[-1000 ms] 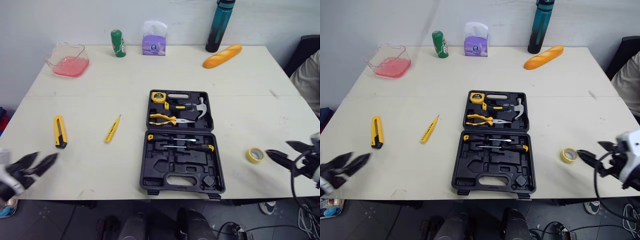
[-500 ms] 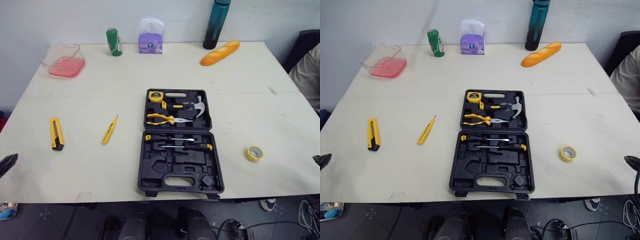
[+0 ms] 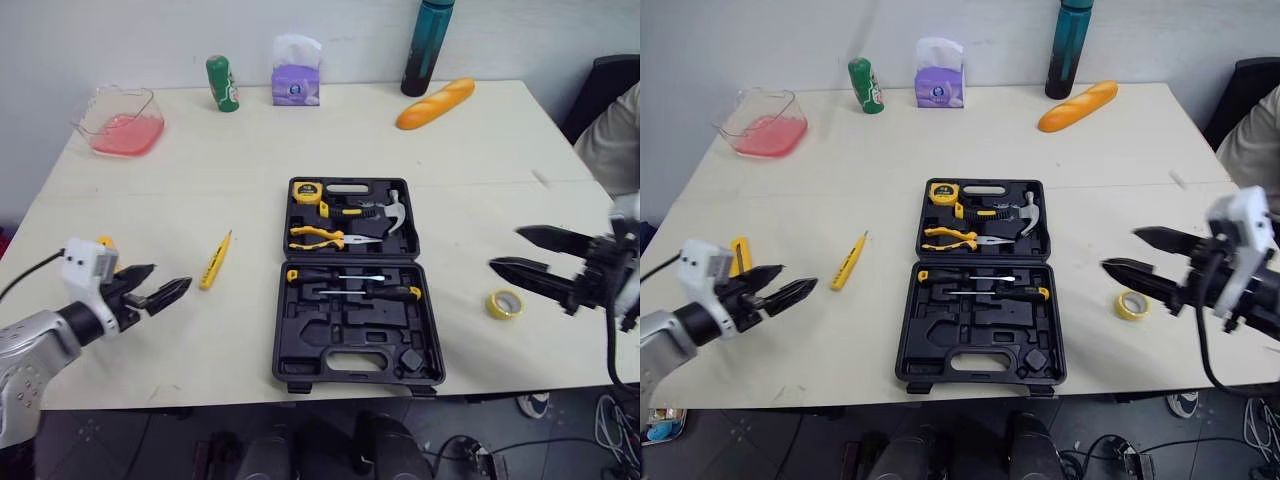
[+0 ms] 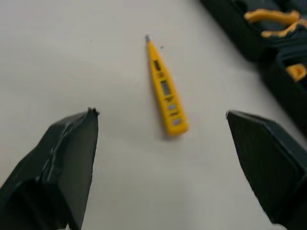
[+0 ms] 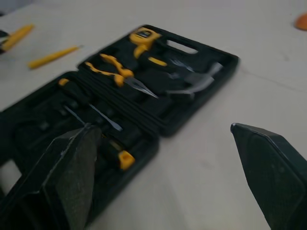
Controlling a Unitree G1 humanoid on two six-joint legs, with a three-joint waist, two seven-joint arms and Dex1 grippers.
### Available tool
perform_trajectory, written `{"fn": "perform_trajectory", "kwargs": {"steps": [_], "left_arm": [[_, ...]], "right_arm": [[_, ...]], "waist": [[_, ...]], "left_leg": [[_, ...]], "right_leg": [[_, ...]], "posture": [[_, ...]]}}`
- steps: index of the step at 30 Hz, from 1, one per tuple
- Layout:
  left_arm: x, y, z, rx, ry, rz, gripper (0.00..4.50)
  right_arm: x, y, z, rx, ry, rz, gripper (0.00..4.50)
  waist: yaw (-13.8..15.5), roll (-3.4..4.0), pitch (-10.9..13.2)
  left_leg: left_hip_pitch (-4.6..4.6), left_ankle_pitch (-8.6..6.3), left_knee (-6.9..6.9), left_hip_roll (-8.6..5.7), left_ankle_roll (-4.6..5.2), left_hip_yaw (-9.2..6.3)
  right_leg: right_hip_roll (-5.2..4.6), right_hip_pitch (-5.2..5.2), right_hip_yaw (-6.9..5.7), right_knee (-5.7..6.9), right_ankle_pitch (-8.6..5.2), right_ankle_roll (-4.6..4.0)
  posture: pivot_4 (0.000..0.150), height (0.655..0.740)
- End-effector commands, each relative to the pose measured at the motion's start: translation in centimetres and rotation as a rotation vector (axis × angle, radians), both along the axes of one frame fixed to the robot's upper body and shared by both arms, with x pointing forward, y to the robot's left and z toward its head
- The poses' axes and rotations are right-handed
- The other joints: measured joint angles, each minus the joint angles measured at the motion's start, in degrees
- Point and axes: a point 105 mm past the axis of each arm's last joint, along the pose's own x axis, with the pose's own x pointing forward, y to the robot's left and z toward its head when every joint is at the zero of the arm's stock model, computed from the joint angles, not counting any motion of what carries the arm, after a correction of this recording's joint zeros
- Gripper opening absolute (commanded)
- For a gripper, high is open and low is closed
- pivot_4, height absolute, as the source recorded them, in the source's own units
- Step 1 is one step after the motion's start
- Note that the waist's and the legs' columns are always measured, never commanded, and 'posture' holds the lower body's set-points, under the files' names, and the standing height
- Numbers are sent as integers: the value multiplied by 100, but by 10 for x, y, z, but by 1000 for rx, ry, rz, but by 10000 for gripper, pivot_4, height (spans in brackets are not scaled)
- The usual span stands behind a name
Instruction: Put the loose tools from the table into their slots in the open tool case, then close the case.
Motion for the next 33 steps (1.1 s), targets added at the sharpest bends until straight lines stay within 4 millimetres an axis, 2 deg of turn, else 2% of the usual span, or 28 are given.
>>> {"fn": "perform_trajectory", "kwargs": {"steps": [1,4,7,14,21,22,24,25,30,33], "left_arm": [[10,-14,6,7,36,-14,45000],[25,-24,-2,30,97,-15,45000],[36,-27,-12,62,144,12,45000],[49,-34,-24,163,170,-4,45000],[59,-53,-53,243,202,-35,45000],[59,-55,-55,246,204,-41,39516],[60,-59,-58,249,205,-50,32513],[61,-60,-58,250,205,-51,27497],[65,-60,-53,248,186,-47,5982],[67,-55,-44,264,155,-60,5452]], "right_arm": [[-5,43,11,-6,-30,169,44780],[-7,77,9,-50,-56,306,44780],[-2,92,9,-50,-74,342,44780],[3,110,7,-59,-103,393,44780],[1,122,-1,-53,-110,423,44780],[2,123,-1,-55,-112,420,45000],[3,123,-2,-54,-118,412,45000],[3,123,-2,-52,-120,409,45000],[4,122,-3,-52,-124,398,45000],[4,122,-4,-54,-125,394,45000]], "waist": [[11,-1,0],[65,-4,-1],[96,-6,-1],[118,-12,-4],[133,-11,-4],[139,-11,-5],[156,-9,-5],[164,-8,-6],[233,-7,-7],[256,-7,-7]], "left_leg": [[1,6,0,0,8,0],[1,13,0,-1,14,1],[-6,18,1,-1,16,5],[-26,25,3,-11,27,3],[-8,37,16,-17,30,2],[-2,36,16,-18,28,1],[4,32,16,-17,20,-1],[4,32,15,-17,20,-1],[0,34,15,-17,25,0],[-2,34,15,-17,25,-1]], "right_leg": [[4,1,0,5,0,0],[16,1,1,15,1,2],[29,0,-1,12,3,5],[41,-5,-20,-2,4,8],[27,8,-13,7,8,15],[19,10,-11,8,9,15],[6,13,-6,11,9,14],[3,12,-5,12,9,14],[3,14,-8,20,10,15],[11,14,-11,18,10,15]], "posture": [[1500,7348],[1500,7348],[1500,7348],[1500,7348],[1500,7348],[1500,7348],[1500,7348],[1500,7348],[1500,7348],[1500,7348]]}}
